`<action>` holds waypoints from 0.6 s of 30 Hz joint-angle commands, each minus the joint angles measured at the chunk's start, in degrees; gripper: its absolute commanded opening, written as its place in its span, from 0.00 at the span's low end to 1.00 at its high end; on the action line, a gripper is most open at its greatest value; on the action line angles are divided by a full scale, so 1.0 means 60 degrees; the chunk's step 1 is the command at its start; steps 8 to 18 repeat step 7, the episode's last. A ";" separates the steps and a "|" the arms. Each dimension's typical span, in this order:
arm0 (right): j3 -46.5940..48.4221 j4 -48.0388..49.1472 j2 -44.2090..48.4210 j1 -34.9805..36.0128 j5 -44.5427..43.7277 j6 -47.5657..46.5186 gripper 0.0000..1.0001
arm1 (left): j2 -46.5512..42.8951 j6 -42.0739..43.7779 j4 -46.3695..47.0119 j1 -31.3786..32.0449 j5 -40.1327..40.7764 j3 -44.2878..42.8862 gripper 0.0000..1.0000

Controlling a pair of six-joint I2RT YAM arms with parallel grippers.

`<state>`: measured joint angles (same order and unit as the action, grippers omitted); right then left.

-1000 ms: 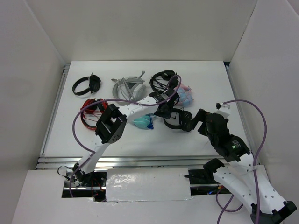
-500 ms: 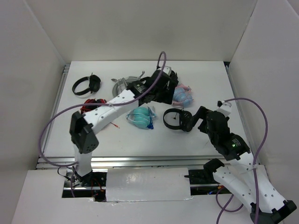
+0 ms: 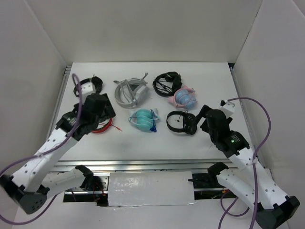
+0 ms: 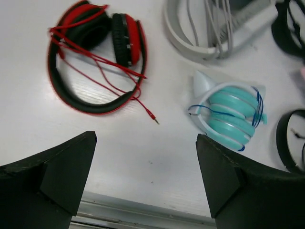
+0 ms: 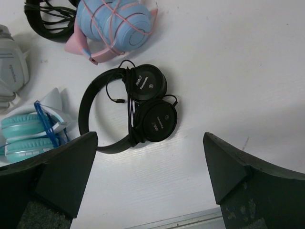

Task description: Wrap the headphones

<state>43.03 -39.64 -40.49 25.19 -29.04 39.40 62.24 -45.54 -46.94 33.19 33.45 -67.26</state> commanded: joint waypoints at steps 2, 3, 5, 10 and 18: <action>0.0227 0.1096 0.0346 -0.0082 -0.0053 0.0099 1.00 | -0.1654 -0.1039 -0.0278 -0.0462 0.0871 0.0311 0.99; 0.0154 0.1156 0.0390 -0.0068 0.0005 0.0128 1.00 | -0.1715 -0.1009 -0.0234 -0.0521 0.0768 0.0341 0.99; 0.0110 0.1274 0.0478 -0.0082 0.0020 0.0157 1.00 | -0.1745 -0.1009 -0.0364 -0.0682 0.0694 0.0298 0.99; 0.0051 0.1333 0.0566 -0.0097 -0.0140 0.0201 1.00 | -0.1585 -0.1198 -0.0657 -0.0698 0.0840 0.0196 0.99; 0.0051 0.1333 0.0566 -0.0097 -0.0140 0.0201 1.00 | -0.1585 -0.1198 -0.0657 -0.0698 0.0840 0.0196 0.99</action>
